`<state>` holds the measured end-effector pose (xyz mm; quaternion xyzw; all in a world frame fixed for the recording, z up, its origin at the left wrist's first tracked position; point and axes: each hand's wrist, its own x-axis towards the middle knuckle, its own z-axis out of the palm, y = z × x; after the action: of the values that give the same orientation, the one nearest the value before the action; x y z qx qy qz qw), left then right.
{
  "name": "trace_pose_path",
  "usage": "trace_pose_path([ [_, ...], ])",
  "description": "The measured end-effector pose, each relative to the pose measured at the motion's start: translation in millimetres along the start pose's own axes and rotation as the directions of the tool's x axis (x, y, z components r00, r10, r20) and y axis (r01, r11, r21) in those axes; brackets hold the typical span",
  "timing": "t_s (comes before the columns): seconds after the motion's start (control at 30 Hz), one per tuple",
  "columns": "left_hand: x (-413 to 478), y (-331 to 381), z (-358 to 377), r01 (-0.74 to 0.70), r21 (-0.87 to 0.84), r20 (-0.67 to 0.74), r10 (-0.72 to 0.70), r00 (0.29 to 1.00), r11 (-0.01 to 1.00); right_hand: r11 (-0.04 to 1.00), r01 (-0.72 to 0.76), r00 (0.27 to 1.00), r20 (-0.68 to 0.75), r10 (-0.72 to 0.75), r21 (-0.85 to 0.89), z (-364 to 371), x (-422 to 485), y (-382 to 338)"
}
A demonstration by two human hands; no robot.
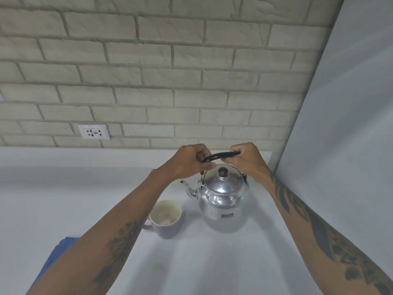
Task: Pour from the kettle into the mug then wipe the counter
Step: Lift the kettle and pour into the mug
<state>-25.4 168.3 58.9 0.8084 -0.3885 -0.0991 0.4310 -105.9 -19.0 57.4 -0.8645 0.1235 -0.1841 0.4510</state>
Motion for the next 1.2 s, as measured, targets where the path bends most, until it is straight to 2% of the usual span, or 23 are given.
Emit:
trace_pose_path([
  [0.13, -42.5, -33.6, -16.5, 0.084, -0.062, -0.061, -0.088, 0.994, 0.995, 0.998, 0.014, 1.000, 0.023, -0.013, -0.065, 5.5, -11.4, -15.9],
  [0.27, -80.9, -81.0, -25.4, 0.159, -0.024, -0.137, -0.160, 0.978, 0.987, 0.988, 0.042, 0.998, 0.048, -0.035, -0.150, 12.4, -17.9, -31.3],
  [0.4, -119.5, -131.2, -24.9, 0.324, 0.116, -0.074, -0.317, 0.945, 0.939, 0.968, 0.073, 0.996, 0.068, -0.058, -0.239, 19.6, -23.5, -42.4],
  [0.5, -138.4, -146.3, -15.5, 0.408, 0.070, -0.005, -0.409, 0.913, 0.910, 0.944, 0.106, 0.992, 0.098, -0.079, -0.312, 26.0, -26.3, -51.0],
  [0.57, -141.7, -151.3, -7.9, 0.389, 0.053, -0.003, -0.390, 0.921, 0.920, 0.929, 0.137, 0.988, 0.119, -0.102, -0.345, 29.9, -27.2, -55.8],
  [0.63, -144.1, -153.4, -2.8, 0.348, 0.110, -0.012, -0.348, 0.937, 0.931, 0.913, 0.156, 0.985, 0.131, -0.115, -0.377, 33.9, -26.3, -58.2],
  [0.87, -148.5, -162.9, 5.3, 0.344, 0.062, -0.060, -0.340, 0.938, 0.937, 0.857, 0.162, 0.983, 0.158, -0.095, -0.490, 45.5, -24.8, -67.1],
  [1.2, -145.7, -167.6, 6.6, 0.328, 0.033, -0.071, -0.325, 0.943, 0.944, 0.721, 0.241, 0.968, 0.214, -0.132, -0.649, 49.5, -19.2, -84.2],
])
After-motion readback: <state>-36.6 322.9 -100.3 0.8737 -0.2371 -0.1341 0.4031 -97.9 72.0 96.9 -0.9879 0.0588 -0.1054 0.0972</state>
